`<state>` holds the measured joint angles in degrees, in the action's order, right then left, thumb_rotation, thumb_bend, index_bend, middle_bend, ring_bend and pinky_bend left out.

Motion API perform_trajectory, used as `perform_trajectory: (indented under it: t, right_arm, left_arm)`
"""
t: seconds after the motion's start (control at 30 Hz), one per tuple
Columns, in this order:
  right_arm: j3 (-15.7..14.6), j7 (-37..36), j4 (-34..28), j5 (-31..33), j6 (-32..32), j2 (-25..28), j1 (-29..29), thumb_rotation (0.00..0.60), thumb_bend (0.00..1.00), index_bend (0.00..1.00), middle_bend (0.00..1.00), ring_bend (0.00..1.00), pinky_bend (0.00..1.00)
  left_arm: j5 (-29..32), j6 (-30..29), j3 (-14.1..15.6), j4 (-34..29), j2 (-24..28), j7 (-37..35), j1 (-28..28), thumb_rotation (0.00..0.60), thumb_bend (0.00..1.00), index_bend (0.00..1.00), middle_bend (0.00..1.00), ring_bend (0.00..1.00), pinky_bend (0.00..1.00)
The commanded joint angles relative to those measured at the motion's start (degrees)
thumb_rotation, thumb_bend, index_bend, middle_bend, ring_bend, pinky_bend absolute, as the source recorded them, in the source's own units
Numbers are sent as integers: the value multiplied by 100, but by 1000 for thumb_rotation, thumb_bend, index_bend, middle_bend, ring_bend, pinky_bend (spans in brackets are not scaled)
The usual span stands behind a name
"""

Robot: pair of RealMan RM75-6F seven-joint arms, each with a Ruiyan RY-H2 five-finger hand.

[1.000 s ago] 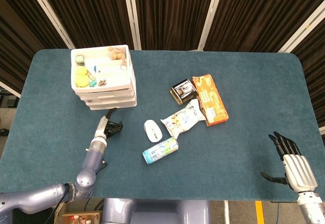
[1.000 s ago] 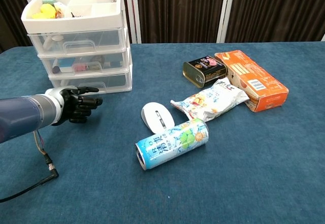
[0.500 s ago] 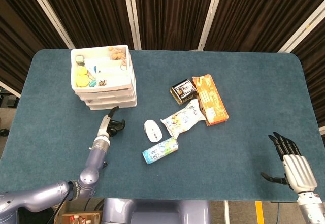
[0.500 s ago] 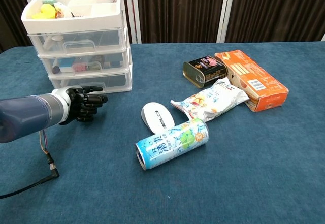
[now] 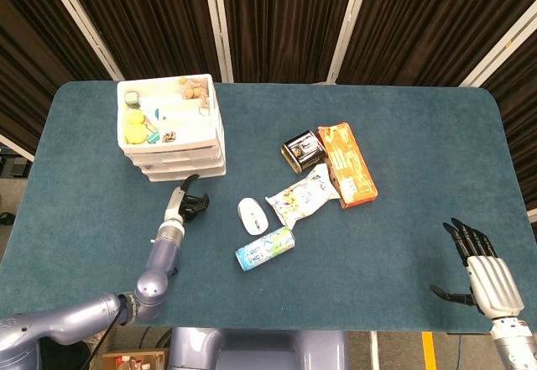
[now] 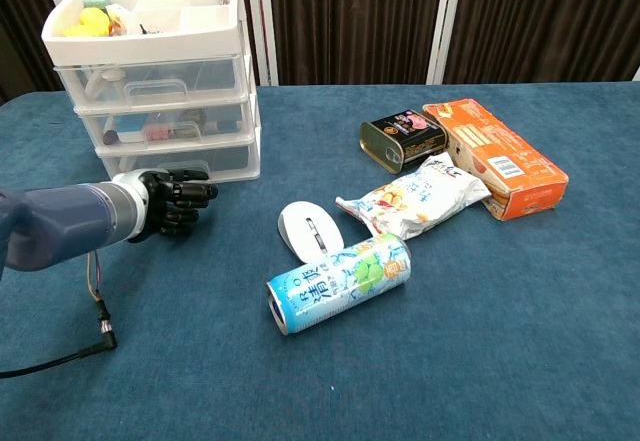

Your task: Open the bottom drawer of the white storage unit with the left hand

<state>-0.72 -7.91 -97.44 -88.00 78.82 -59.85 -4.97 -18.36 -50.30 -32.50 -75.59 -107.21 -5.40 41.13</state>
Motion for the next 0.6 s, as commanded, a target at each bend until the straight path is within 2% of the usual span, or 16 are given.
perform_trajectory:
  t: [0.03,0.27,0.43,0.6]
  right_arm:
    - [-3,2,2,-3,-4,0,-2,600,82,0,0,0,61]
    - [-3,10,5,4,-6,-3,-3,600,82,0,0,0,61]
    - [-6,7,7,5,-12,-3,-5,600,82,0,0,0,61]
    - [3,12,13,9,8,-8,0,600,82,0,0,0,61]
  left_arm:
    - [23,72,-59,78,-59,-84,26,600,566,140,1000,992,1000]
    - [-39,177,-75,231,-172,-205,48,600,565,219,1000,994,1000]
    - [-116,194,30,114,-158,-220,-26,600,566,263,1000,994,1000]
    - [-273,208,173,-43,-124,-255,-139,600,566,266,1000,995,1000]
